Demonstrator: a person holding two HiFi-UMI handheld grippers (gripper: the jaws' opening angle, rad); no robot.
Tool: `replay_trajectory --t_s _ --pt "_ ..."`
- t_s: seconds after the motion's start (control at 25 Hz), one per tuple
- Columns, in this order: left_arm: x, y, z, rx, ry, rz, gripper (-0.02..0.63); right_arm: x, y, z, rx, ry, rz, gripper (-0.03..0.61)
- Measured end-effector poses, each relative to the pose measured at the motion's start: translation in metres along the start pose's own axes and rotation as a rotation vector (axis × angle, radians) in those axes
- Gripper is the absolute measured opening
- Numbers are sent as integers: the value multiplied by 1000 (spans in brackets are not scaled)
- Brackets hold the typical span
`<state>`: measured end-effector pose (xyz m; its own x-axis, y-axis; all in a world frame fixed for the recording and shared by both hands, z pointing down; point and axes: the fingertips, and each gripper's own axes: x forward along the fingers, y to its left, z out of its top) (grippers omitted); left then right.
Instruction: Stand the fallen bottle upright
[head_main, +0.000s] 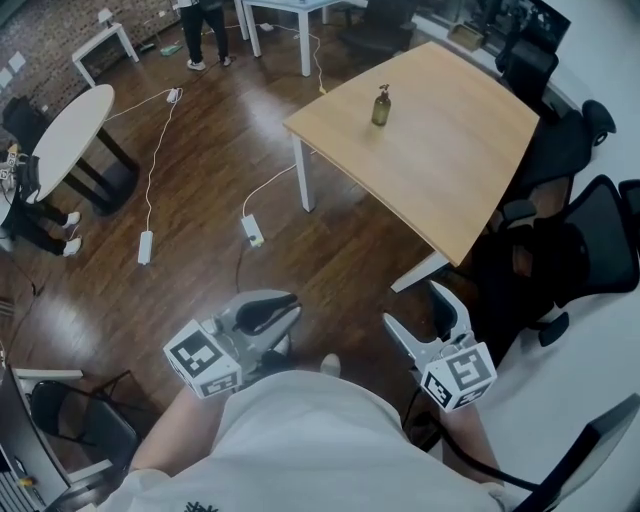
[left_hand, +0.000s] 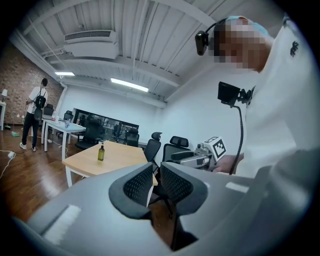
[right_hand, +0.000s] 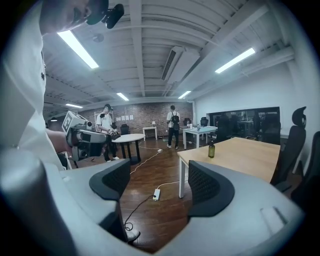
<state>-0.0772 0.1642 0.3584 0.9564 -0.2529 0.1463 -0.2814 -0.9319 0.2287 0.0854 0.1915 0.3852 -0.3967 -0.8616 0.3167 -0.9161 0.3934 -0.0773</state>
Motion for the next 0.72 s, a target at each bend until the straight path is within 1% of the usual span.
replay_trajectory --t_s 0.32,0.4,0.56,0.72 --pt "-4 -8 -8 -16 4 11 48 1 4 -6 -6 27 12 367" --pt "-5 -11 -10 -18 5 8 46 -1 6 -8 -5 33 12 367" --pt "0 -10 -4 2 -4 3 48 -1 4 -4 -14 20 12 367" --pt "2 -18 -11 -16 2 -9 48 -7 5 -13 0 37 6 366"
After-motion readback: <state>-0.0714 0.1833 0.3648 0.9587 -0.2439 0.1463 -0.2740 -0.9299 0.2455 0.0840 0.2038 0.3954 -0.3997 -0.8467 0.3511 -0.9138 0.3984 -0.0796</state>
